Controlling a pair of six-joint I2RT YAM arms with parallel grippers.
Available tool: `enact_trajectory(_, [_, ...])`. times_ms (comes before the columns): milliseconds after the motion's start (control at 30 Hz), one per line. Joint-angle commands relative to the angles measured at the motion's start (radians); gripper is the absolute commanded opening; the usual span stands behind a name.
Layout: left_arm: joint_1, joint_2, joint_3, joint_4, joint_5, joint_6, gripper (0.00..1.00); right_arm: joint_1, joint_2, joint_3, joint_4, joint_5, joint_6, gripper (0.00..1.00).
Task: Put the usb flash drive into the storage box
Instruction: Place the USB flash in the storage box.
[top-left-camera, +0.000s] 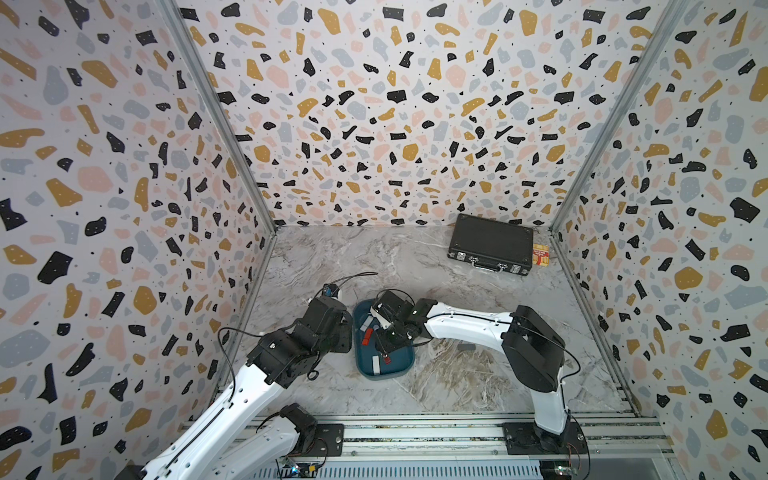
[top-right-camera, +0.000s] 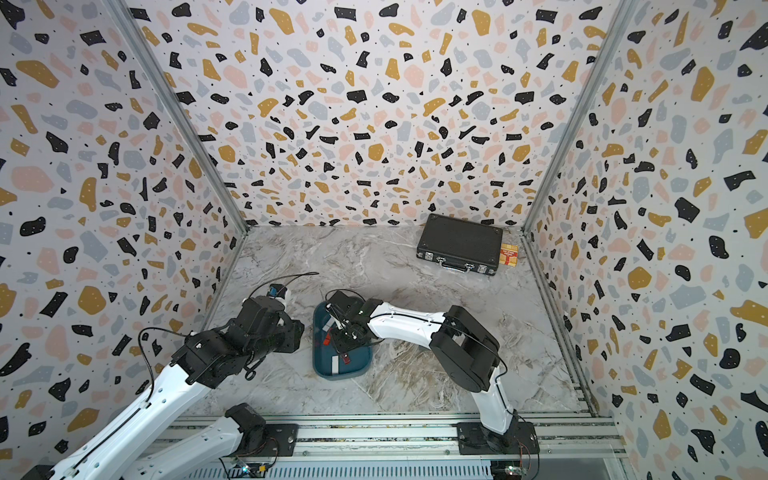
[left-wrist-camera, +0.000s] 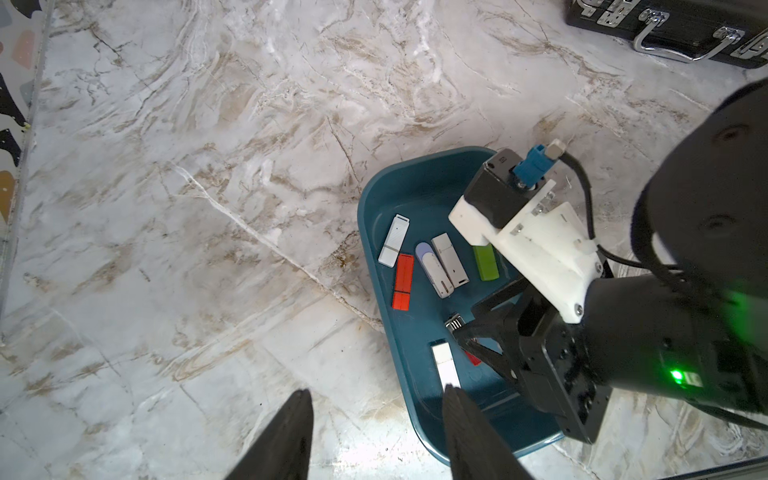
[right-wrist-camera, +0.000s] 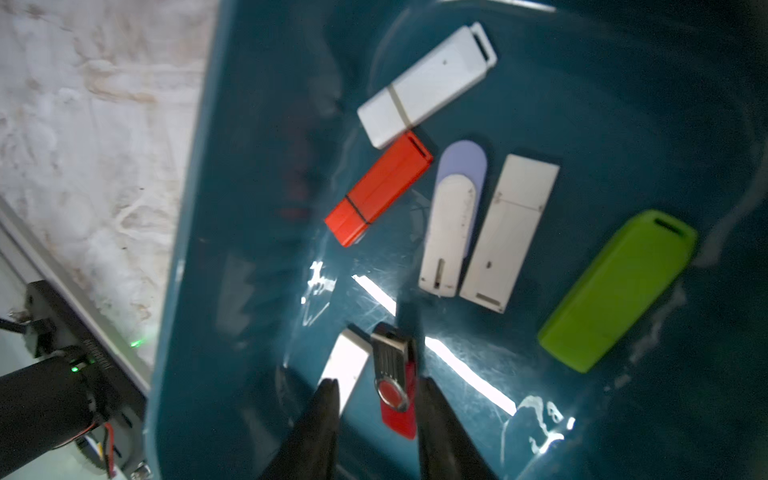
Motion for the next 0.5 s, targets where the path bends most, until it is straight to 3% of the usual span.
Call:
enact_trajectory(0, [0.002,0.001,-0.015,-0.001,-0.014,-0.006,0.55,-0.004,-0.056,0.063,-0.070,0.062,-0.032,0.42])
enact_trajectory(133, [0.002,0.000,-0.020,0.039,0.067,0.028,0.56,-0.052,-0.195,-0.011,-0.112,0.148,-0.074,0.45])
enact_trajectory(300, [-0.021,0.053,-0.027,0.176,0.257,0.053,0.56,-0.269,-0.513,-0.254,-0.110,0.242,-0.107,0.51])
enact_trajectory(467, [-0.265,0.282,0.037,0.345,0.214,0.143,0.56,-0.587,-0.724,-0.462,-0.111,0.273,-0.098,0.81])
